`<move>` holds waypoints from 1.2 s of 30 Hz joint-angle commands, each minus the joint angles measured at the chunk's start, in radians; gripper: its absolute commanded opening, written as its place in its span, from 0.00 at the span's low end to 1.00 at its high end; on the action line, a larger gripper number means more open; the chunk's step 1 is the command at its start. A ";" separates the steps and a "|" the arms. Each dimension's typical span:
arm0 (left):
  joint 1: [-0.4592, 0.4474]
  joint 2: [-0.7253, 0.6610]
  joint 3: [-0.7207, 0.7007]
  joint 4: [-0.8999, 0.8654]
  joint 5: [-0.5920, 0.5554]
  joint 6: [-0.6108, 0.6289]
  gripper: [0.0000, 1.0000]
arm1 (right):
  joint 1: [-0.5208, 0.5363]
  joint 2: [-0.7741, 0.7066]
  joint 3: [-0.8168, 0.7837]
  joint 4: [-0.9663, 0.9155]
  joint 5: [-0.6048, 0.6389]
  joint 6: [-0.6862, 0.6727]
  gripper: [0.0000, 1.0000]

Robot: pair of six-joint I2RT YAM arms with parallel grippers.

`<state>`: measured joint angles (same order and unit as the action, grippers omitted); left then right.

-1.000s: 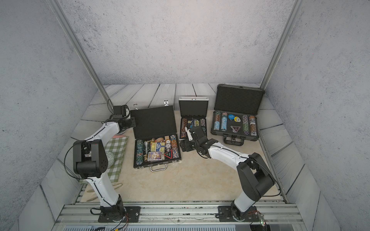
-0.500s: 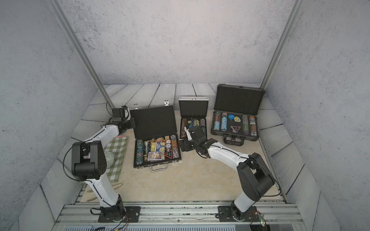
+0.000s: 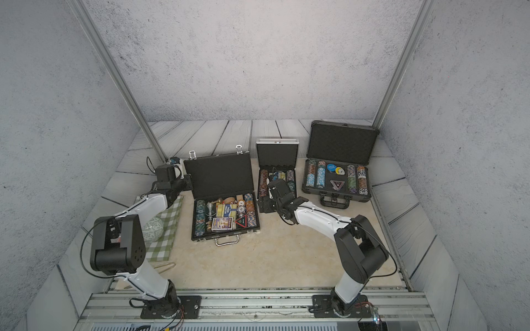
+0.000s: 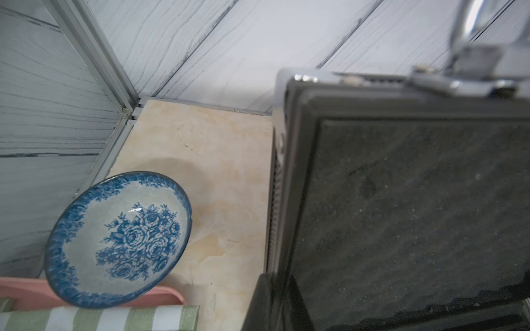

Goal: Close the poker set cases
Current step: Close the lid of the poker set case.

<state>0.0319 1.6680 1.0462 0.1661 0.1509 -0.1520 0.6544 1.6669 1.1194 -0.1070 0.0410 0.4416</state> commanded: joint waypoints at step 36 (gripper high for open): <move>-0.027 -0.164 -0.140 0.007 0.072 -0.066 0.01 | -0.039 0.428 0.475 0.239 0.001 -0.305 0.48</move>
<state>0.0277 1.5303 0.9108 0.1806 0.1455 -0.1761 0.6250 2.0495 1.5562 0.1253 0.0555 0.1486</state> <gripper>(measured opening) 0.094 0.486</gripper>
